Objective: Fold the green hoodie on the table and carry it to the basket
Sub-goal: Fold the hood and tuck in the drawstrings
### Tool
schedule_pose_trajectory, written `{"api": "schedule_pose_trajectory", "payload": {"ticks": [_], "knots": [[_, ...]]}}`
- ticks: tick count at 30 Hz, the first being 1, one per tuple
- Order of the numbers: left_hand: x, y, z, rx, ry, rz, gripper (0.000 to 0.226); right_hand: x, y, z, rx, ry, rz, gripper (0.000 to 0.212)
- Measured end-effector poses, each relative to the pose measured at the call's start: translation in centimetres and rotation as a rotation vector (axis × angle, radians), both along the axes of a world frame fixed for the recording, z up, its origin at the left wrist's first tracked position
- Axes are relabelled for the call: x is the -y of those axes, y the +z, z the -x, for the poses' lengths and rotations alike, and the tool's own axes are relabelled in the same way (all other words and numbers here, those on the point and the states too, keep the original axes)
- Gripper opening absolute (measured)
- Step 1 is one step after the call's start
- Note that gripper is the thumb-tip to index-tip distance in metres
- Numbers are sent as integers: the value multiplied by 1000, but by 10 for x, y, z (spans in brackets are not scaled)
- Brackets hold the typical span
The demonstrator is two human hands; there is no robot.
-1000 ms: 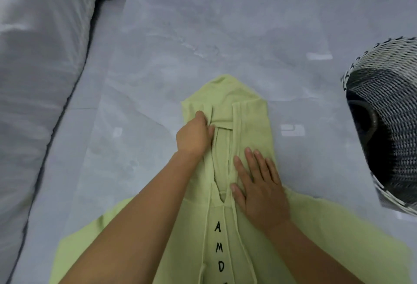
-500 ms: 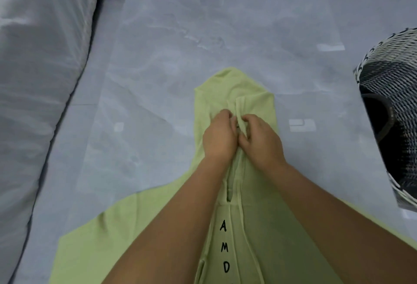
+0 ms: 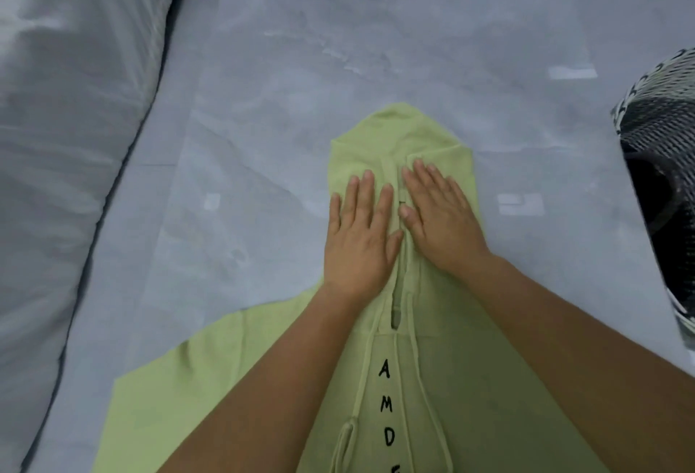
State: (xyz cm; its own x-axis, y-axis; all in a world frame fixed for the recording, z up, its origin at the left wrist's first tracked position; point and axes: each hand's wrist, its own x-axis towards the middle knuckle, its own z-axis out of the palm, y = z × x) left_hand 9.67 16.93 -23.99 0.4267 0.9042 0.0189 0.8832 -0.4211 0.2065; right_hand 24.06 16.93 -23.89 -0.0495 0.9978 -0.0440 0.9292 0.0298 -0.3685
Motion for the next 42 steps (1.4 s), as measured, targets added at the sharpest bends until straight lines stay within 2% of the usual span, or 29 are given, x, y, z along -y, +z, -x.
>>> {"api": "schedule_pose_trajectory", "payload": {"ticks": [2,6,9,11,13,15,16,19,22,24,26,28,30,31,33,35,37,39,42], "knots": [[10,-4,11,30,35,-74,65,7,6,-5,-57,-51,-106,66],[21,-3,21,54,130,103,82,18,-8,5,134,-21,-57,69],[3,17,26,372,346,207,56,16,-7,8,120,-61,11,71],[-18,27,39,492,560,205,33,23,4,14,76,-18,-104,63],[-32,30,46,391,609,284,25,40,9,34,77,161,-217,54],[-39,30,40,296,550,382,18,59,3,52,99,316,-182,55],[-43,32,37,313,541,393,13,65,-1,55,108,340,-143,57],[-56,35,43,444,602,390,10,69,-11,51,151,344,-95,58],[-58,31,50,493,632,413,11,69,-14,49,161,358,-91,58],[-50,32,46,527,638,425,3,70,-13,52,164,355,-74,58],[-43,33,39,516,638,462,18,70,-13,51,169,355,-76,58],[-40,32,35,491,629,483,15,70,-14,50,175,364,-81,58],[-45,33,36,525,676,397,2,70,-11,51,143,365,-103,58],[-47,35,38,543,711,298,11,67,-7,51,99,347,-118,59],[-48,35,39,488,581,56,27,56,5,50,-4,272,-163,58],[-37,25,36,338,229,-66,35,42,6,44,16,182,-202,57],[-23,10,32,154,35,26,49,30,0,35,142,146,-139,63],[-17,-6,33,17,58,141,62,28,-12,30,226,159,-52,66],[-19,-10,35,-75,85,143,68,28,-17,30,202,172,-46,68]]}}
